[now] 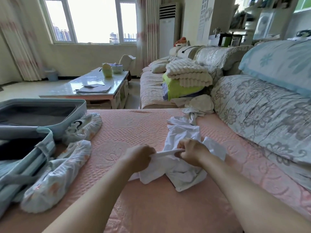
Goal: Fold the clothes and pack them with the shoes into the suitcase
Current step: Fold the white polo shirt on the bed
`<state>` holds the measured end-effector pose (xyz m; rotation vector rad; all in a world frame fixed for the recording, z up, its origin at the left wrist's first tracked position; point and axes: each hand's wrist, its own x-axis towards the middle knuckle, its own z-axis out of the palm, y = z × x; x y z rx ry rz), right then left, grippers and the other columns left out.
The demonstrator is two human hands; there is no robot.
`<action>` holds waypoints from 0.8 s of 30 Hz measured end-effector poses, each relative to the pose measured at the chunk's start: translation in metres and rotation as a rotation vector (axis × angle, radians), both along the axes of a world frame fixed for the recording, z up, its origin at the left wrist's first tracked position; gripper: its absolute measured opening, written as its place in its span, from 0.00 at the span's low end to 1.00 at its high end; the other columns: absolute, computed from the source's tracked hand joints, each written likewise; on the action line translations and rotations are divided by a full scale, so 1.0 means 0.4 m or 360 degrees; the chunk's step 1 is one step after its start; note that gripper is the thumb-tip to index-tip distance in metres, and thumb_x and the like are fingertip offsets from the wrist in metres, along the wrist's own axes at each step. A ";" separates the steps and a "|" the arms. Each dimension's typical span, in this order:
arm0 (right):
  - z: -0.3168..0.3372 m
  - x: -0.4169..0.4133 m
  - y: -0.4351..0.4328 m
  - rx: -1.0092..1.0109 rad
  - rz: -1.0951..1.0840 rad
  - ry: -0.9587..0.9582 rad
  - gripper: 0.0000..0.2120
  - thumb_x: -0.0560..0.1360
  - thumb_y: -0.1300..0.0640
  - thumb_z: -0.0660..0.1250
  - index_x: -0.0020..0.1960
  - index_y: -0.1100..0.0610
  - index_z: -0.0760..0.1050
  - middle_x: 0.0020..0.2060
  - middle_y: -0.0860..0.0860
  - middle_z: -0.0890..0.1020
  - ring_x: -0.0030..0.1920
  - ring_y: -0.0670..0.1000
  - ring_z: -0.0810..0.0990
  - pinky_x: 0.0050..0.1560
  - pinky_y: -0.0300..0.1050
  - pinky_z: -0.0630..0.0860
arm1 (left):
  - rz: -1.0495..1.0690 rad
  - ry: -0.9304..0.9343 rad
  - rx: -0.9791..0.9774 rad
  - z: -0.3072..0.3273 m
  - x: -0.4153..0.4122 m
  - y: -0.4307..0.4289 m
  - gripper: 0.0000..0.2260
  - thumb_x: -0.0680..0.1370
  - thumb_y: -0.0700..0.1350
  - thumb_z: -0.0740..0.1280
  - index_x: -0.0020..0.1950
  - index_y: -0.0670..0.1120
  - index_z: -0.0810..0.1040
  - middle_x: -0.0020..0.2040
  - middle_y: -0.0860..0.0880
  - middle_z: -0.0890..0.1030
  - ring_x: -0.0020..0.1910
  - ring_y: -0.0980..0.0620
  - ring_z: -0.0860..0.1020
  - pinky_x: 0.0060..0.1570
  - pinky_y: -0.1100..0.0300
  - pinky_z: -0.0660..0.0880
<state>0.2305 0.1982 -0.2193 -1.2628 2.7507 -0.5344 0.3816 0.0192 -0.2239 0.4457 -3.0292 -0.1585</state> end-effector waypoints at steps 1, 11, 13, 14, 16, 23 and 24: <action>0.015 -0.005 0.006 0.0083 -0.0017 -0.0047 0.12 0.72 0.41 0.72 0.48 0.47 0.76 0.51 0.46 0.81 0.52 0.50 0.80 0.48 0.44 0.74 | 0.0041 0.0049 0.0008 0.004 -0.001 -0.013 0.13 0.81 0.48 0.61 0.63 0.56 0.78 0.60 0.54 0.80 0.58 0.51 0.77 0.54 0.55 0.76; 0.095 -0.054 0.069 0.0200 -0.0472 -0.0838 0.10 0.80 0.57 0.61 0.52 0.62 0.76 0.34 0.54 0.86 0.25 0.52 0.76 0.27 0.38 0.64 | 0.0752 -0.0163 0.0193 0.100 -0.030 -0.042 0.19 0.83 0.52 0.56 0.44 0.43 0.80 0.42 0.49 0.85 0.40 0.47 0.83 0.47 0.55 0.80; 0.104 -0.067 0.041 -0.0167 -0.0575 -0.0983 0.09 0.80 0.60 0.59 0.53 0.63 0.75 0.35 0.56 0.86 0.25 0.53 0.77 0.26 0.37 0.62 | 0.0913 -0.0051 0.0849 0.112 -0.068 -0.039 0.25 0.84 0.51 0.53 0.41 0.37 0.80 0.31 0.46 0.84 0.30 0.46 0.83 0.45 0.53 0.83; 0.104 -0.082 0.022 -0.0308 -0.0623 -0.1006 0.08 0.80 0.61 0.59 0.53 0.63 0.75 0.35 0.57 0.86 0.25 0.53 0.78 0.26 0.38 0.62 | 0.0993 0.0099 0.1147 0.116 -0.093 -0.046 0.26 0.85 0.52 0.53 0.40 0.34 0.79 0.28 0.44 0.82 0.29 0.44 0.82 0.43 0.51 0.83; 0.094 -0.129 -0.028 -0.0563 -0.0712 -0.1067 0.08 0.80 0.61 0.59 0.53 0.63 0.75 0.35 0.57 0.86 0.26 0.54 0.80 0.27 0.39 0.68 | 0.1018 0.0552 0.1501 0.121 -0.144 -0.078 0.22 0.84 0.51 0.56 0.40 0.35 0.75 0.32 0.39 0.82 0.35 0.40 0.82 0.42 0.47 0.83; 0.114 -0.257 -0.155 -0.1300 0.0014 -0.0978 0.48 0.80 0.64 0.67 0.80 0.39 0.35 0.80 0.47 0.55 0.78 0.49 0.58 0.71 0.50 0.66 | 0.0249 0.1219 0.1316 0.174 -0.262 -0.117 0.33 0.82 0.44 0.65 0.81 0.46 0.50 0.75 0.42 0.68 0.73 0.43 0.67 0.64 0.61 0.69; 0.105 -0.257 -0.154 -0.1088 0.0041 -0.0811 0.52 0.79 0.65 0.68 0.77 0.34 0.31 0.81 0.48 0.51 0.78 0.53 0.61 0.68 0.51 0.70 | 0.0264 0.1097 0.1124 0.161 -0.274 -0.121 0.38 0.81 0.45 0.66 0.81 0.47 0.41 0.78 0.43 0.61 0.76 0.43 0.63 0.69 0.57 0.64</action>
